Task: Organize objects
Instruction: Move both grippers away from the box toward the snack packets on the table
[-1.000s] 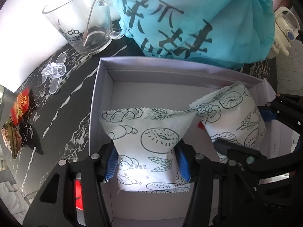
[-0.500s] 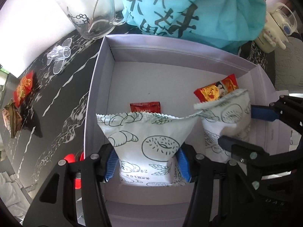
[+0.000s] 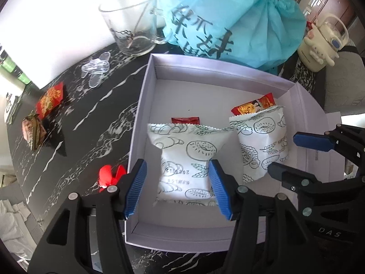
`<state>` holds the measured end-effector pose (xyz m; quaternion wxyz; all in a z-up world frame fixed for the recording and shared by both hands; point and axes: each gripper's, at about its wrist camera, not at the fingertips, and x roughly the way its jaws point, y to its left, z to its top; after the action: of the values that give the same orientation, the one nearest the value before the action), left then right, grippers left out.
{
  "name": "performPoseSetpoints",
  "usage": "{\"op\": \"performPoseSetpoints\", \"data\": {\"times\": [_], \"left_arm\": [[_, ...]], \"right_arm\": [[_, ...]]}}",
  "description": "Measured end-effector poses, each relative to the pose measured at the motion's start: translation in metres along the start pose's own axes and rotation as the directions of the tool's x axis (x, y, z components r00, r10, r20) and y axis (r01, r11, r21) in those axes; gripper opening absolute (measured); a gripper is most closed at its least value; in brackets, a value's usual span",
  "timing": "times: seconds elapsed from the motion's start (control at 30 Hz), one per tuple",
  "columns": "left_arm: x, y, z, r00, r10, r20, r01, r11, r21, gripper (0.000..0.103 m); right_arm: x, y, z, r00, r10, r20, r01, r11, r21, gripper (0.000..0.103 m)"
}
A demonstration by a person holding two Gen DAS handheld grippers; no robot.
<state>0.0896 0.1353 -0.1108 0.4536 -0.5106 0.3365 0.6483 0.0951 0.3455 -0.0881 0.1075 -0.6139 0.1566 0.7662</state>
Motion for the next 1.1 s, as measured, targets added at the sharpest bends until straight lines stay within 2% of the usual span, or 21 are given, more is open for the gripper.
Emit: {"op": "performPoseSetpoints", "data": {"times": [0.33,0.6,0.9,1.1], "left_arm": [[-0.026,0.007,-0.007,0.999,0.021,0.047,-0.02,0.999,-0.04,0.061],[-0.041,0.028,-0.019,0.997,0.047,0.06,-0.041,0.994,-0.102,0.061],[-0.056,0.065,-0.043,0.994,0.086,0.073,-0.068,0.973,-0.219,0.061],[-0.066,0.09,-0.066,0.991,0.113,0.071,-0.086,0.949,-0.304,0.061]], "right_arm": [[-0.017,0.012,0.004,0.999,-0.015,0.043,0.016,1.0,-0.015,0.058],[-0.024,0.037,0.01,0.998,-0.001,0.063,0.007,0.996,-0.089,0.061],[-0.027,0.078,0.018,0.997,0.031,0.07,-0.015,0.976,-0.217,0.062],[-0.027,0.108,0.019,0.996,0.059,0.067,-0.036,0.951,-0.309,0.063]]}}
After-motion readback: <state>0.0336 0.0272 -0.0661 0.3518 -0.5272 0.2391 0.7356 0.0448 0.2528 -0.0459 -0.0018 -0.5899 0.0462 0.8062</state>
